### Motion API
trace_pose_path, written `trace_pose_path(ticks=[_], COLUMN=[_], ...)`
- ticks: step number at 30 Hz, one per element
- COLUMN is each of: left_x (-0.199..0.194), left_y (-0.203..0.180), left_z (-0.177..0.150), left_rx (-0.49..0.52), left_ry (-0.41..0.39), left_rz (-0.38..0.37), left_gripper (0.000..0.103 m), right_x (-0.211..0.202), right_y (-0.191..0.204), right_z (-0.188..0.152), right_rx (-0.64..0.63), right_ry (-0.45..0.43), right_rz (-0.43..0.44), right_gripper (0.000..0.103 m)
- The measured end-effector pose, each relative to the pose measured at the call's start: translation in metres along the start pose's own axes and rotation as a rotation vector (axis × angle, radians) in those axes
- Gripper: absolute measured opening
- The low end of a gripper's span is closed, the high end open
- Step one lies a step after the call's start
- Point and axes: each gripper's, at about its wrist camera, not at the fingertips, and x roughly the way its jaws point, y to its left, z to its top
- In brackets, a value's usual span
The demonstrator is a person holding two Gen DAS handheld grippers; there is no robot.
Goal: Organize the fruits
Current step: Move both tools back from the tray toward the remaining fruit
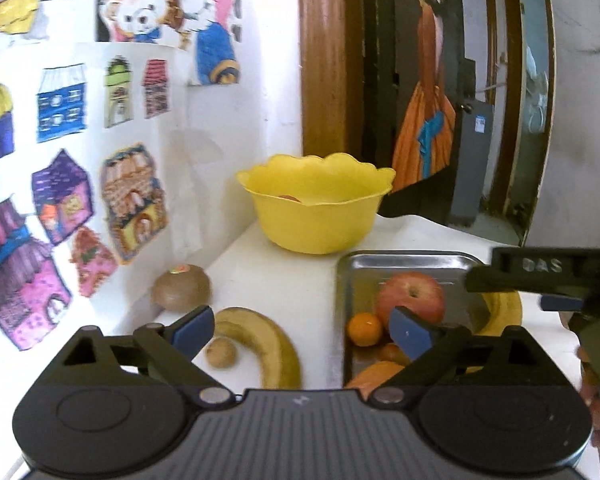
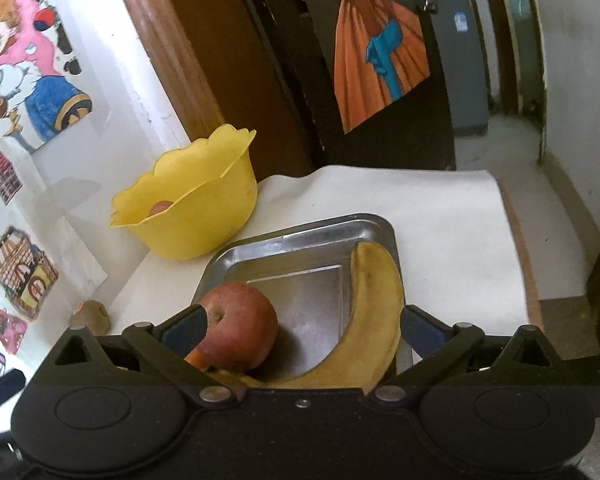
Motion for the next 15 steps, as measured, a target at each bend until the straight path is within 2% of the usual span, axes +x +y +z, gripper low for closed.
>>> trace_pose_path(ticks=[8,15], left_x=[-0.013,-0.025], left_y=[0.041,0.082], left_z=[-0.012,-0.024], left_rx=[0.044,0.087], left_ry=[0.004,0.021], left_rz=[0.011,0.010], left_gripper=[0.100,0.102], right_x=[-0.044,-0.080], right_y=[0.027,0.054], right_z=[-0.036,-0.077], right_rx=[-0.021,-0.025], right_ry=[-0.043,-0.063], right_rz=[-0.075,-0.182], right_gripper=[0.102,0.102])
